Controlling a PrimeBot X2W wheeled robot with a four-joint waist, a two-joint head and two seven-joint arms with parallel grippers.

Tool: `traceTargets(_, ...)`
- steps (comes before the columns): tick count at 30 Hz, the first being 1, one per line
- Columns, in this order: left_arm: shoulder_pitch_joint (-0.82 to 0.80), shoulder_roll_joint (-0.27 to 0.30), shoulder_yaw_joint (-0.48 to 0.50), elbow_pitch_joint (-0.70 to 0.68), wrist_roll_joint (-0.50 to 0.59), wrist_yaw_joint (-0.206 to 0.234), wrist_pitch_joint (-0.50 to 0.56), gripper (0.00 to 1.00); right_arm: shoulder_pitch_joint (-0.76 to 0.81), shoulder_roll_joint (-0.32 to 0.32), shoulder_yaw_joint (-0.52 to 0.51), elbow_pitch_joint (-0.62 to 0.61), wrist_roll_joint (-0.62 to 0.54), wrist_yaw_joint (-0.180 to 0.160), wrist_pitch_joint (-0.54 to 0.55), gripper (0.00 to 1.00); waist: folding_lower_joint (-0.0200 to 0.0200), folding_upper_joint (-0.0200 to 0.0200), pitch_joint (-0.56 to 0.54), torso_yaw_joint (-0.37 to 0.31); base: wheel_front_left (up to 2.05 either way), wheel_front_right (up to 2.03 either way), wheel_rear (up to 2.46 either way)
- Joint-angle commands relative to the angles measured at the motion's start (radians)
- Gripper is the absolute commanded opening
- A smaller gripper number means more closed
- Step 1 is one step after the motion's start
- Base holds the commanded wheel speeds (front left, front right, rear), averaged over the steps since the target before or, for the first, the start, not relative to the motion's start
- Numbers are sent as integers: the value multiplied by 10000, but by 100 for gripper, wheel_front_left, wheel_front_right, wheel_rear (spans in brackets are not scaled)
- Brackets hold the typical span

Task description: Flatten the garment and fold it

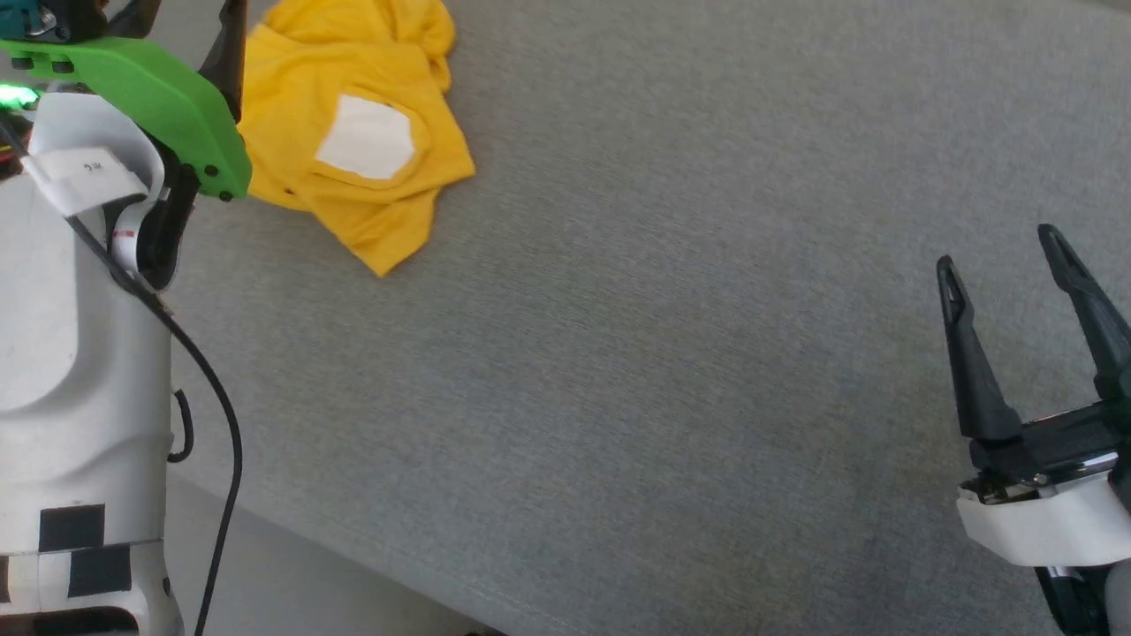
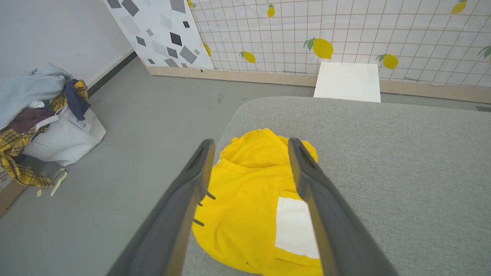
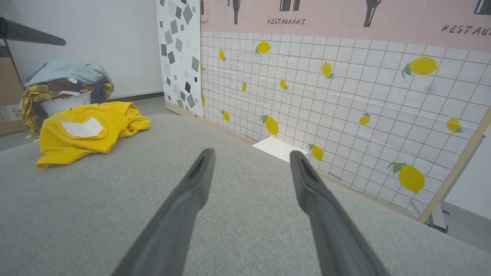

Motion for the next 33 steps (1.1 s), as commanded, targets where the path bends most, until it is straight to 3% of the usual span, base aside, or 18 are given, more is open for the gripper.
traceTargets(1, -168, -66, 93, 139, -115, 129, 84, 100, -143, -94, -16, -112, 103, -17, 47, 100, -2, 0, 1077, -773, 0, 0, 0)
traceTargets(17, 824, 514, -349, 1367, 337, 816, 2415, 100, -293, -379, -15, -222, 456, -17, 135, 100, -2, 0, 1639, -1408, 0, 0, 0)
traceTargets(18, 900, 522, -309, 1388, 289, 851, 2437, 84, -317, -381, -13, -203, 472, -17, 134, 100, -2, 0, 1622, -1442, 0, 0, 0)
traceTargets(19, 953, 543, -288, 1402, 267, 862, 2420, 49, -334, -381, -16, -185, 484, -17, 133, 100, -2, 0, 1604, -1463, 0, 0, 0)
traceTargets(20, 997, 567, -297, 1410, 259, 840, 2395, 0, -349, -377, -28, -164, 492, -17, 129, 100, -2, 0, 1578, -1476, 0, 0, 0)
traceTargets(27, 806, 732, -21, 1281, 56, 779, 1298, 0, -429, -262, -35, 43, 507, -17, 17, 100, -2, 0, 1100, -1421, 0, 0, 0)
traceTargets(33, 5, 1379, 293, 1042, 36, 645, 361, 0, -468, 187, 23, 541, 473, -17, -284, 100, -2, 0, 19, -1439, 0, 0, 0)
